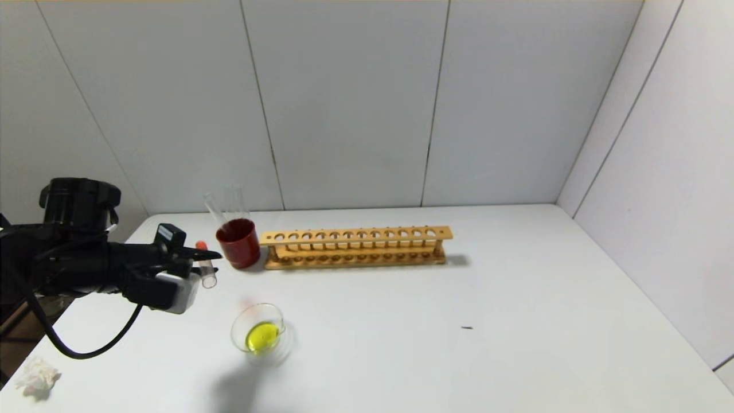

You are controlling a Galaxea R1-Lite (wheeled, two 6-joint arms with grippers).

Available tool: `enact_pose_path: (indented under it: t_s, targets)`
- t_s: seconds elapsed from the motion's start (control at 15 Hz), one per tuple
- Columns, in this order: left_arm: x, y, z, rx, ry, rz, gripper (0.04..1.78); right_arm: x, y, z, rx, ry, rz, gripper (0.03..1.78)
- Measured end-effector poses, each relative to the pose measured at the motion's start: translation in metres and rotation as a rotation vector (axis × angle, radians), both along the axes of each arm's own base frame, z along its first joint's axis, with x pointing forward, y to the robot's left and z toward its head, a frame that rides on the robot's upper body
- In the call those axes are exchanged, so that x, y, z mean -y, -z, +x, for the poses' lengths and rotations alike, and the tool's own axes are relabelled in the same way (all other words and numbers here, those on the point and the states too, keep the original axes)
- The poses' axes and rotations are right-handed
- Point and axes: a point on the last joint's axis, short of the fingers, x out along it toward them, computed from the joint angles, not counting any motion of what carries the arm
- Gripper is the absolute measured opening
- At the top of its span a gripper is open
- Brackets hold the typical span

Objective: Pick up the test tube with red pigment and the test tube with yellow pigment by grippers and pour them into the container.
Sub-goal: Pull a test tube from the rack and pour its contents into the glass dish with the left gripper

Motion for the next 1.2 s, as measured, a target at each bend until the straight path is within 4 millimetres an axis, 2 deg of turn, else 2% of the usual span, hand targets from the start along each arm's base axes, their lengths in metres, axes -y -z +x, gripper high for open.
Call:
enact_pose_path:
  t_s: [0.2, 0.53, 1.2]
  targets:
    - [-0.002, 0.008, 0.0, 0.009, 0.071, 0.084, 0.31, 0.0, 0.0, 0.0, 0.0, 0.0, 0.0, 1.75]
    - [-0.002, 0.009, 0.001, 0.065, 0.137, 0.176, 0.31, 0.0, 0.0, 0.0, 0.0, 0.0, 0.0, 1.75]
    - [0.015, 0.011, 0.012, 0.13, 0.208, 0.348, 0.31, 0.0, 0.0, 0.0, 0.0, 0.0, 0.0, 1.75]
